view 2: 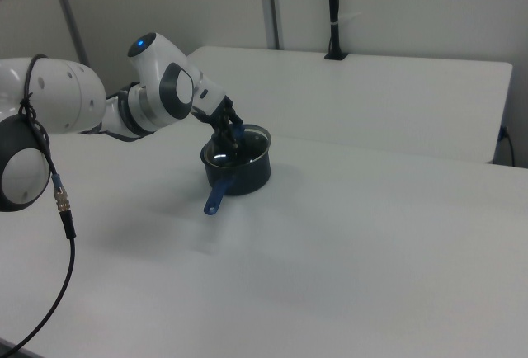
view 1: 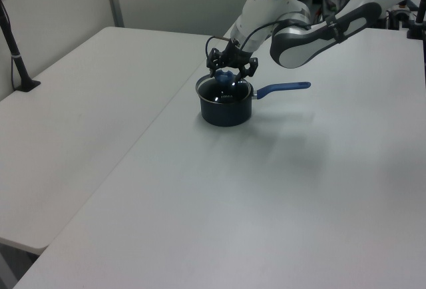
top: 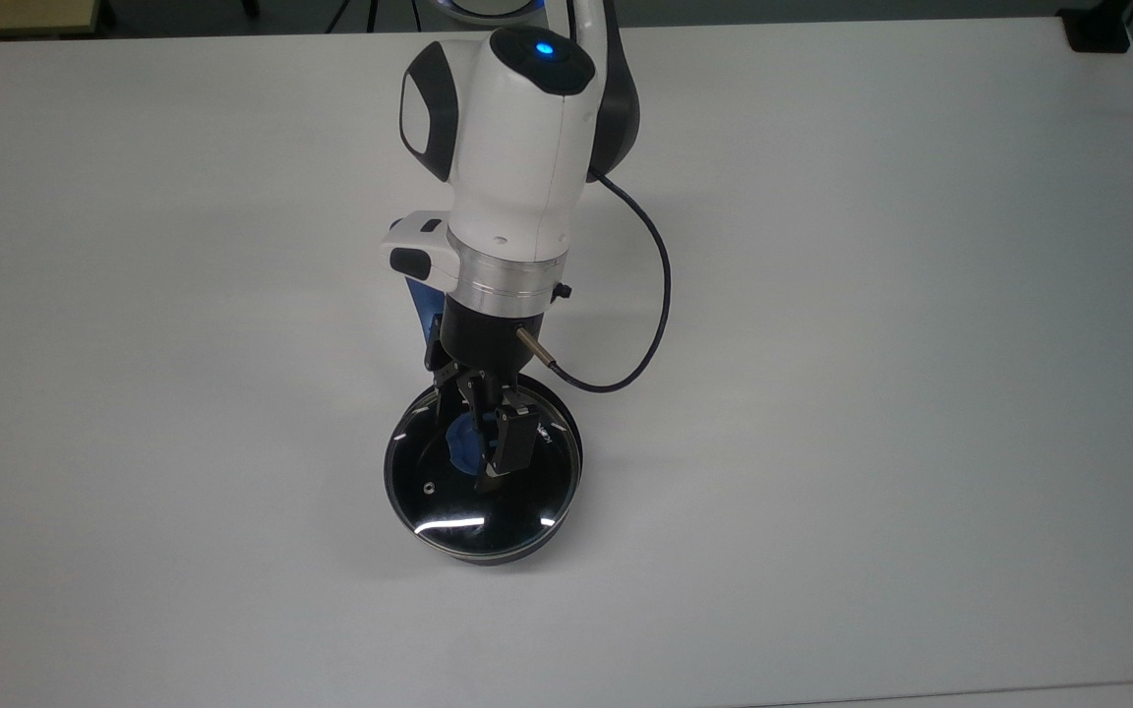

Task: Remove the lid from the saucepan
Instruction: 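Close the gripper on the blue knob and lift the glass lid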

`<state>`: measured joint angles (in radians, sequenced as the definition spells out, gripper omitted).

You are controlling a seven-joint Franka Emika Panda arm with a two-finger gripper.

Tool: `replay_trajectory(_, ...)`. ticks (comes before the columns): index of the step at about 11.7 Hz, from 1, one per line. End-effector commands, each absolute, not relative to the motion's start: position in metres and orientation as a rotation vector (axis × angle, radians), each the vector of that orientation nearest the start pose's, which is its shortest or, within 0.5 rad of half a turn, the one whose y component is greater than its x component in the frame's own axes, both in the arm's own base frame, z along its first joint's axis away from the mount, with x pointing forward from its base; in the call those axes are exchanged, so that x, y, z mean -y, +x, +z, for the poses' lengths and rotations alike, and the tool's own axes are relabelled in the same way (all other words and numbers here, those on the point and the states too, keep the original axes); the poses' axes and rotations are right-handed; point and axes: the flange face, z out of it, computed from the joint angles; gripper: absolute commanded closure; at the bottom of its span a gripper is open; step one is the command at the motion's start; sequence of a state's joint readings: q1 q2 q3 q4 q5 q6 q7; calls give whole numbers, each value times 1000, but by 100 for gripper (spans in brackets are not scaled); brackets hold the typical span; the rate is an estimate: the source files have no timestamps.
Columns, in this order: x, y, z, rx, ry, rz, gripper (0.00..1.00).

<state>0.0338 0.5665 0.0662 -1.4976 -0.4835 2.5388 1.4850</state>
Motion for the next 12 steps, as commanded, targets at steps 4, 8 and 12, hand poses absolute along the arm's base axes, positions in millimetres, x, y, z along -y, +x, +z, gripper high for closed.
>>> replay_trajectory(4, -73, 740, 401, -1467, -2514, -906, 74)
replay_trajectory(8, -69, 725, 456, -1438, -2506, -963, 75)
replay_trajectory(12, -68, 693, 489, -1303, -2724, -857, 75)
